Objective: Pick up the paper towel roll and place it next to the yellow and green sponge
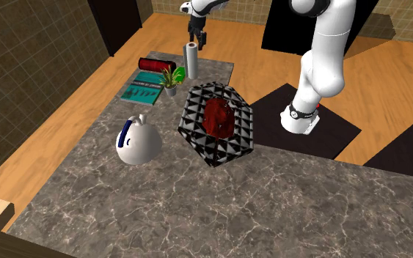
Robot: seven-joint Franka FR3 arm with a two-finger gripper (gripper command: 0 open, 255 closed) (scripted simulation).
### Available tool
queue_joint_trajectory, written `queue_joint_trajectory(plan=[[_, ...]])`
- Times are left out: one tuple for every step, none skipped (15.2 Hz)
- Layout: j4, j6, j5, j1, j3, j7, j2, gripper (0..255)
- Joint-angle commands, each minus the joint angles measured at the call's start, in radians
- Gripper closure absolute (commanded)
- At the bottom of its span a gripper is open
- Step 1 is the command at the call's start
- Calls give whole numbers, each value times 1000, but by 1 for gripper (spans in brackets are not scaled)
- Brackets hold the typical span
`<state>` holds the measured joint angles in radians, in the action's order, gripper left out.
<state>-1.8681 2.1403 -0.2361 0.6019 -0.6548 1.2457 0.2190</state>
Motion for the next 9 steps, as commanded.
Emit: queue_joint_trajectory(plan=[[26,-45,22,-4,-7,-13,-25,0],[43,-73,35,-7,-11,-22,-40,0],[57,-95,44,-9,-13,-28,-51,0],[57,-95,44,-8,-13,-28,-51,0],[57,-95,45,-8,-13,-28,-52,0],[57,-95,44,-8,-13,-28,-51,0],[57,-95,44,-8,-13,-28,-51,0],[57,-95,44,-8,-13,-28,-51,0],[57,-95,44,-8,-13,-28,-51,0]])
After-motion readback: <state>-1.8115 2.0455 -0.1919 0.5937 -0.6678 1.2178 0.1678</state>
